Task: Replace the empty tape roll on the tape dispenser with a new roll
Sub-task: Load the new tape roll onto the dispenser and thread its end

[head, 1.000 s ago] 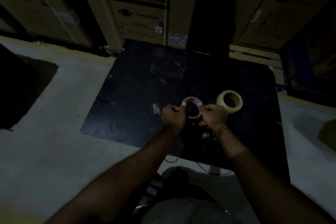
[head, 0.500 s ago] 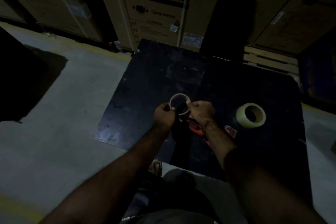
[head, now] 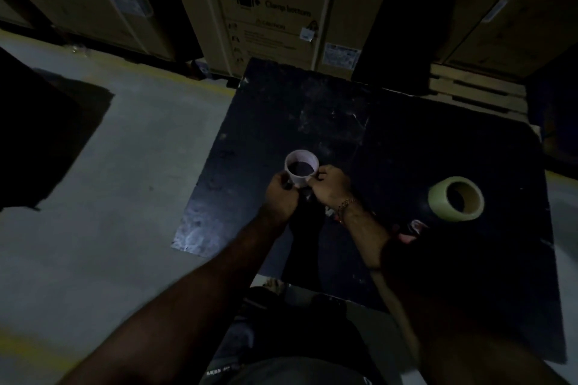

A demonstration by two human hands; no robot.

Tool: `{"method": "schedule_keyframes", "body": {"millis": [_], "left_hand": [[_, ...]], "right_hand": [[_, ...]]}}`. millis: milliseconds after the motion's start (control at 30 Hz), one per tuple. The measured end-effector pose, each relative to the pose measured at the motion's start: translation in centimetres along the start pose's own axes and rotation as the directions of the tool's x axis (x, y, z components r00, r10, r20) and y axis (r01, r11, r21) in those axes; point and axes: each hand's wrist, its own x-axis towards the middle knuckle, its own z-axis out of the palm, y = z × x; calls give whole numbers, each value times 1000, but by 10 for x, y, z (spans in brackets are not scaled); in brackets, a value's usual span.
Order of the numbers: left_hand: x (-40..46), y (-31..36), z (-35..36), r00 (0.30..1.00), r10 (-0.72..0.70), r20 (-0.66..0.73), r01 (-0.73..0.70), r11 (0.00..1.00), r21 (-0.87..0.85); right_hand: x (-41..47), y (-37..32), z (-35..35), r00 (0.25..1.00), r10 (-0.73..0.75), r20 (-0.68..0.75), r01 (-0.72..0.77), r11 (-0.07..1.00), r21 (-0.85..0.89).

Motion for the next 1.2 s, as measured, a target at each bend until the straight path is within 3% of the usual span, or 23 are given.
{"method": "schedule_keyframes", "body": {"millis": [233, 433, 600, 800, 900, 967, 1100, 1200], "left_hand": [[-8, 0, 0, 999, 5, -41, 2, 985, 173], [2, -11, -8, 985, -9, -173, 54, 964, 261], [-4, 1, -6, 949, 25, -315, 83, 942, 324], [-29, 27, 15, 966, 22, -258, 44, 967, 249], [-10, 1, 31, 985, -1, -171, 29, 987, 159], [2, -23, 43, 995, -14, -97, 26, 991, 132], [-64, 5, 63, 999, -18, -45, 19, 1000, 16], [-79, 2, 75, 1000, -19, -25, 19, 1000, -2]], "right_hand": [[3, 13, -3, 999, 30, -34, -27, 997, 73], [-20, 38, -43, 980, 10, -198, 6, 997, 78], [-54, 86, -86, 897, -76, -435, 2, 986, -167], [-71, 114, -134, 736, 43, -676, -208, 964, -165], [-72, 130, -158, 759, 51, -649, -232, 952, -197], [-69, 143, -170, 818, 25, -575, -233, 928, -291], [-54, 160, -185, 917, -67, -394, -146, 861, -487], [-40, 165, -196, 951, -24, -309, -127, 878, -461]]}}
